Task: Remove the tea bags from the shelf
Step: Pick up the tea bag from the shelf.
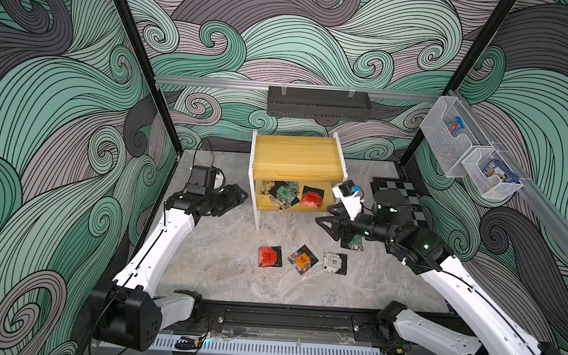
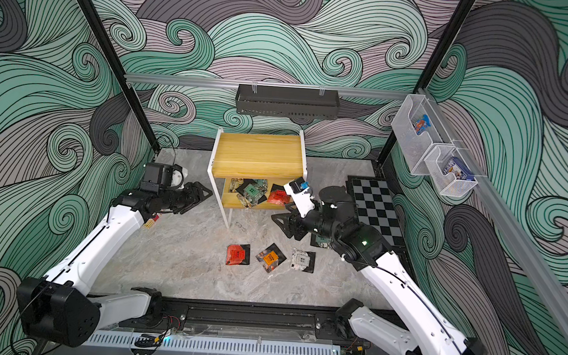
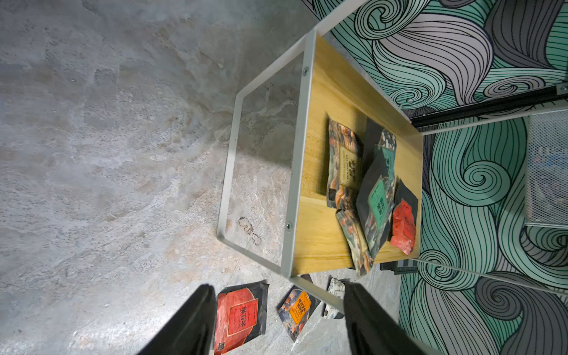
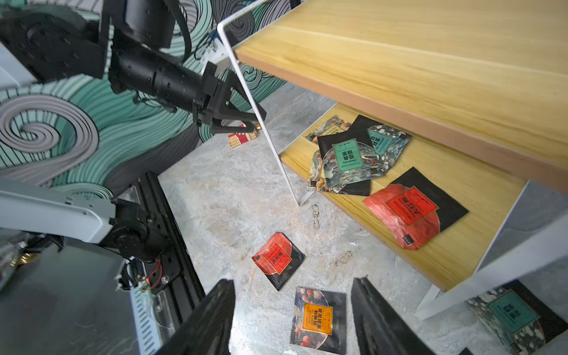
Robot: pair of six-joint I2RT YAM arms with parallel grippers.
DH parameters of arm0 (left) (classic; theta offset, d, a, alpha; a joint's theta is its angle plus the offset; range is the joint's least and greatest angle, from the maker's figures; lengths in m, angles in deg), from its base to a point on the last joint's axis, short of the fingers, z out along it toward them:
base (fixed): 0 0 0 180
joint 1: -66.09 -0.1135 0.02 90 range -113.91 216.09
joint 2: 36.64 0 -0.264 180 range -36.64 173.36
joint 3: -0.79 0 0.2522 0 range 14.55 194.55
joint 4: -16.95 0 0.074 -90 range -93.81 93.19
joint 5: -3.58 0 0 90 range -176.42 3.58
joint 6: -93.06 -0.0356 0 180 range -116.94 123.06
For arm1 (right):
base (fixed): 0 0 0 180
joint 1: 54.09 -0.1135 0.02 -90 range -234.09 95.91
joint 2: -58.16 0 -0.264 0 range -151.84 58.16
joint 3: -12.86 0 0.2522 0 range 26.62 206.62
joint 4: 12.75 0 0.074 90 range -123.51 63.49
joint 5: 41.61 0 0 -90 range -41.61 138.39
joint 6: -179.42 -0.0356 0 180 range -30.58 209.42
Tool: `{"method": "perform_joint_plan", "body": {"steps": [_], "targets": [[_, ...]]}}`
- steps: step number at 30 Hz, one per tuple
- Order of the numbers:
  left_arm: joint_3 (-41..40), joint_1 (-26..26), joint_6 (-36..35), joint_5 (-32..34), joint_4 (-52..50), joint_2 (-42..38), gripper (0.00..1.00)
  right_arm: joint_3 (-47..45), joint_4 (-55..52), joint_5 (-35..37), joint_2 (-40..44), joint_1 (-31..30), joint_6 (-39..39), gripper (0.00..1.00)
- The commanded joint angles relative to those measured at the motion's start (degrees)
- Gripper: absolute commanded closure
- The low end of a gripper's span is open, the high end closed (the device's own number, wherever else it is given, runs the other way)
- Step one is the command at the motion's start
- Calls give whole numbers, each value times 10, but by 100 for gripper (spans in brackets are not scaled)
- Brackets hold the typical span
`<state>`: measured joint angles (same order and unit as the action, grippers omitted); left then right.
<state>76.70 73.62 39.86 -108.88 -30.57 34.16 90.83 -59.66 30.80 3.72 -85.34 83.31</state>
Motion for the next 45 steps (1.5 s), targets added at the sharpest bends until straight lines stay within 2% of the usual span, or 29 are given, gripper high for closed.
{"method": "perform_joint_plan", "body": {"steps": [1, 5, 11, 17, 22, 29, 36, 45], "targets": [[30, -13, -7, -52, 27, 28, 30, 11, -17, -68, 11, 60, -55, 36], [39, -27, 7, -103, 57, 68, 28, 6, -16, -112, 16, 126, -85, 36], [75, -34, 13, -165, 81, 140, 24, -16, -14, -79, 29, 168, -106, 35], [166, -34, -8, -217, 29, 228, 22, -54, 1, -29, 42, 224, -141, 33], [214, -30, -20, -226, -5, 284, 22, -102, 41, -30, 46, 251, -180, 33], [254, -13, -36, -223, -38, 328, 22, -140, 66, -17, 24, 266, -188, 33], [270, 3, -44, -215, -48, 351, 22, -170, 95, -30, 11, 275, -203, 33], [277, 11, -56, -193, -61, 373, 27, -191, 103, -30, 16, 279, -203, 33]]}}
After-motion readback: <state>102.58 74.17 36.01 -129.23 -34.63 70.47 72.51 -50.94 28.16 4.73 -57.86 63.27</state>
